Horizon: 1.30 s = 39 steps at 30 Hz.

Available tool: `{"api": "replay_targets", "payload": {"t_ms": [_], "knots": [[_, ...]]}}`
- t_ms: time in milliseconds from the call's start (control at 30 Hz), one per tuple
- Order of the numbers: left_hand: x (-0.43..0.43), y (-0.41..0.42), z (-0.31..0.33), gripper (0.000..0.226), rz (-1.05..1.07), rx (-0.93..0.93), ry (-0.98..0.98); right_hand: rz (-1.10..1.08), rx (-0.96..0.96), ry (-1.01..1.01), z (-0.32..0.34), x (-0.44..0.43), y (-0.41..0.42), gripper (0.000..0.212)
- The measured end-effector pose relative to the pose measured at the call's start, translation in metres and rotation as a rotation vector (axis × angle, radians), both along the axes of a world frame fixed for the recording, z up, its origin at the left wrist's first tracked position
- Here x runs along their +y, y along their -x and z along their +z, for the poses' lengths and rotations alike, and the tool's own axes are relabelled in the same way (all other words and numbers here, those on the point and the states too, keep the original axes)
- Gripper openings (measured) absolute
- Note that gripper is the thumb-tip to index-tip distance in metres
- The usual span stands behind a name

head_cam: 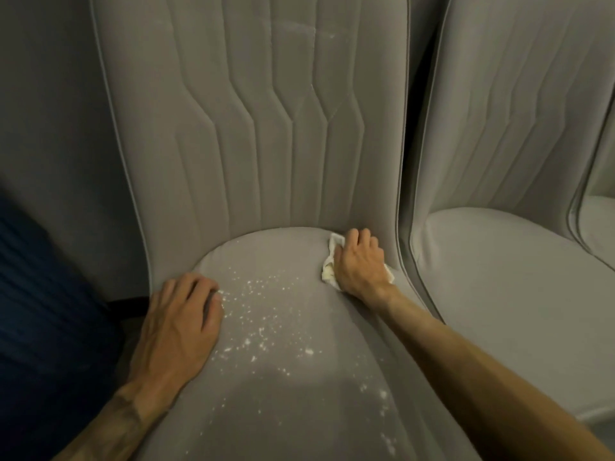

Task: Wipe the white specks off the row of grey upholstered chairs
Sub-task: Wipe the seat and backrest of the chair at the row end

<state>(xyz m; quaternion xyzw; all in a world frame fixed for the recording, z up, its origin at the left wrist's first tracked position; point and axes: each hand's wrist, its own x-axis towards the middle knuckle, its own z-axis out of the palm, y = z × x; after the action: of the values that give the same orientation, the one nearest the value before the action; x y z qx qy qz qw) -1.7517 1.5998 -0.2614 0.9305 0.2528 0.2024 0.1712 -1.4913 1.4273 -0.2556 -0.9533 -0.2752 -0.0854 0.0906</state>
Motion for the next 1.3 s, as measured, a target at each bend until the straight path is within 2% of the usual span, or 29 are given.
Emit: {"api": "replay_targets", "payload": {"t_ms": [33,133,200,300,367,433,533,600,667,767,833,933,1000,1067,1167,1200,1300], "knots": [[0.000,-0.001,0.000,0.024,0.000,0.003,-0.003,0.018,-0.018,0.007,0.001,0.007,0.005,0.028],[-0.001,-0.001,0.000,0.024,0.002,0.012,-0.004,0.342,0.005,-0.073,-0.005,0.018,0.029,0.027],[-0.001,-0.001,0.001,0.024,0.002,0.001,0.000,0.447,0.065,-0.131,-0.006,0.010,0.031,0.026],[-0.001,0.000,-0.001,0.021,0.001,-0.014,-0.006,0.264,0.097,-0.079,0.001,0.008,0.008,0.029],[0.000,-0.001,-0.002,0.021,0.010,-0.017,-0.008,0.105,0.037,-0.014,0.003,0.019,0.001,0.029],[0.001,-0.001,-0.002,0.021,0.014,-0.016,0.004,0.205,-0.010,0.004,0.002,0.038,0.017,0.028],[0.000,-0.001,-0.001,0.021,0.020,-0.019,0.002,0.542,0.046,-0.116,-0.012,0.050,0.052,0.025],[0.000,-0.001,0.000,0.021,0.022,-0.019,0.012,0.573,0.068,-0.142,-0.011,0.040,0.043,0.024],[-0.002,0.001,0.000,0.023,0.026,-0.034,0.035,0.429,0.086,-0.122,-0.006,0.031,0.017,0.025],[-0.003,0.003,0.004,0.022,0.062,-0.076,0.032,0.096,0.033,-0.016,0.003,0.029,-0.006,0.030],[-0.003,0.005,0.007,0.020,0.107,-0.090,0.000,0.222,-0.029,0.015,0.002,0.044,0.017,0.030],[0.001,0.012,0.010,0.014,0.152,-0.075,-0.038,0.606,0.025,-0.131,-0.011,0.052,0.057,0.022],[0.008,0.021,0.008,0.015,0.160,-0.061,-0.046,0.615,0.054,-0.150,-0.008,0.043,0.050,0.023],[0.010,0.030,0.007,0.017,0.171,-0.061,-0.055,0.474,0.056,-0.143,-0.007,0.035,0.024,0.026],[0.008,0.037,0.002,0.015,0.234,-0.075,0.019,0.228,-0.061,0.033,0.000,0.039,0.004,0.030],[0.007,0.037,0.001,0.016,0.261,-0.095,0.048,0.266,-0.093,0.037,0.002,0.047,0.014,0.027],[0.003,0.036,-0.002,0.016,0.326,-0.158,0.124,0.566,-0.069,-0.142,-0.008,0.066,0.068,0.011]]}}
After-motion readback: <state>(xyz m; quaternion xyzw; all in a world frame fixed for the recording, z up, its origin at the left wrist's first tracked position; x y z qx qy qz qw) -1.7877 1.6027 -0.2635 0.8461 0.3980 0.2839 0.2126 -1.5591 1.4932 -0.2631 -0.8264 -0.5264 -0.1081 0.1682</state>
